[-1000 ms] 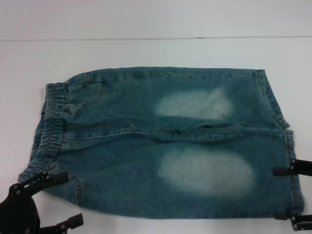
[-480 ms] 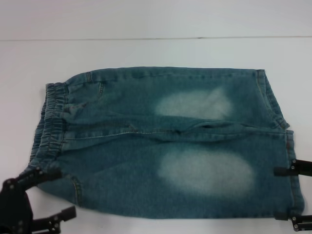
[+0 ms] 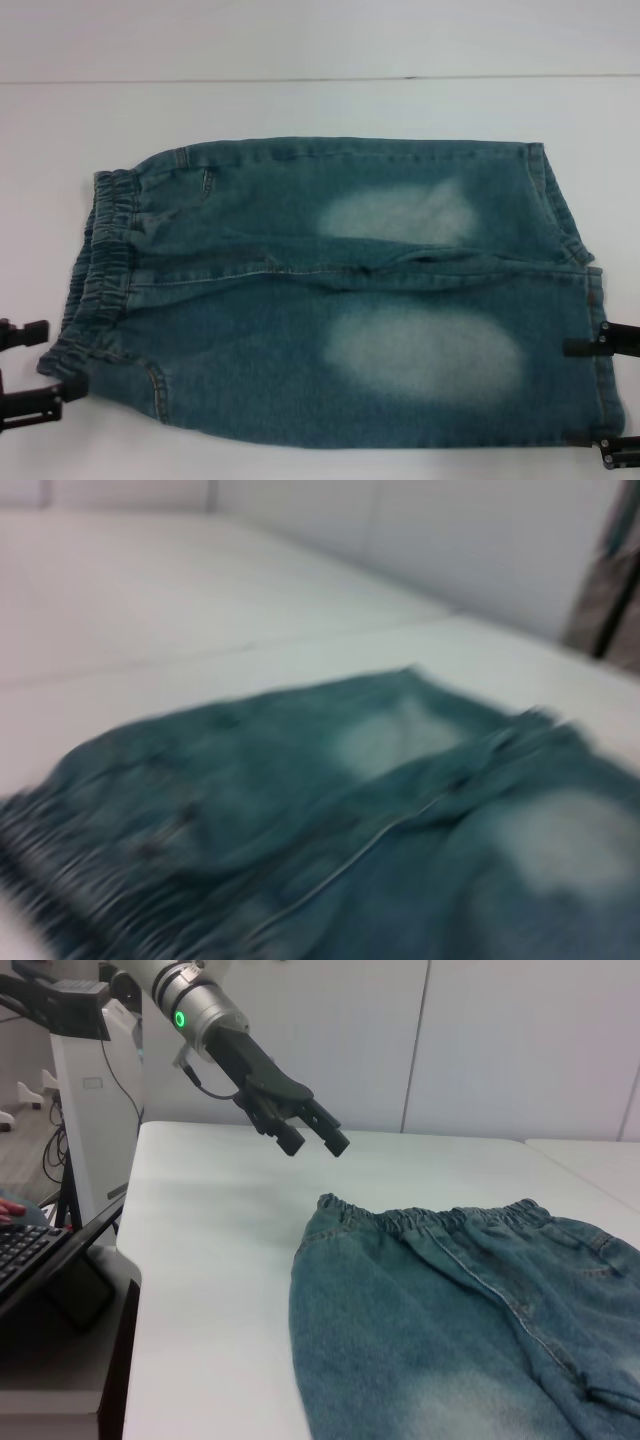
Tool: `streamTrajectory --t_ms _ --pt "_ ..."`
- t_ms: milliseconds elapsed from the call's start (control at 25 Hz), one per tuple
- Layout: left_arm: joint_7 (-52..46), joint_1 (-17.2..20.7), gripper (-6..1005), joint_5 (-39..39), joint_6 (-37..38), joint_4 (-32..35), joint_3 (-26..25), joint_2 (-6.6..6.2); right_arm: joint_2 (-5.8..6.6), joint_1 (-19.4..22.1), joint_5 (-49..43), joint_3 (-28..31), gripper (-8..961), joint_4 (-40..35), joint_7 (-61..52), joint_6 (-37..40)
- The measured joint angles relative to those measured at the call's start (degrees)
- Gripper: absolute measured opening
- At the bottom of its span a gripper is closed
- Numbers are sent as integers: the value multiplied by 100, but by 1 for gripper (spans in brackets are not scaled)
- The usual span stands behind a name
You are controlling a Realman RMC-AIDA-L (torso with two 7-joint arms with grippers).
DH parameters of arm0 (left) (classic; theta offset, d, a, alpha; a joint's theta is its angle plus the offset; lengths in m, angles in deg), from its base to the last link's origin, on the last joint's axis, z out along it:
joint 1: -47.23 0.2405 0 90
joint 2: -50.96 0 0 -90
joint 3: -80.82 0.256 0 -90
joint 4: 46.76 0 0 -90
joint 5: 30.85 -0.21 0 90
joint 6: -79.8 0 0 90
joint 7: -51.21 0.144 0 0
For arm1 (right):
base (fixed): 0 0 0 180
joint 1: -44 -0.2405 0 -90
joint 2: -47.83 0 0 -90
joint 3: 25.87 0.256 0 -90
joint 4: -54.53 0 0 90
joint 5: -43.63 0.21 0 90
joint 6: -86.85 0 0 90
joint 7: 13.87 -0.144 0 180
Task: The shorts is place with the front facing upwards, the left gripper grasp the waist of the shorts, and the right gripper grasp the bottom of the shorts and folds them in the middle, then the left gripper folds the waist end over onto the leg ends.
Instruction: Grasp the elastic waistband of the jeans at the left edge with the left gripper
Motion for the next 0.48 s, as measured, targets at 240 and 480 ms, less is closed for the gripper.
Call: streamTrajectory --t_ms 240,480 --pt "-444 2 913 -344 -448 361 91 91 -8 -2 0 -11 850 -2 -3 -5" --pt "-476 26 911 -435 -837 229 163 87 -11 -6 0 9 850 -2 -12 -5"
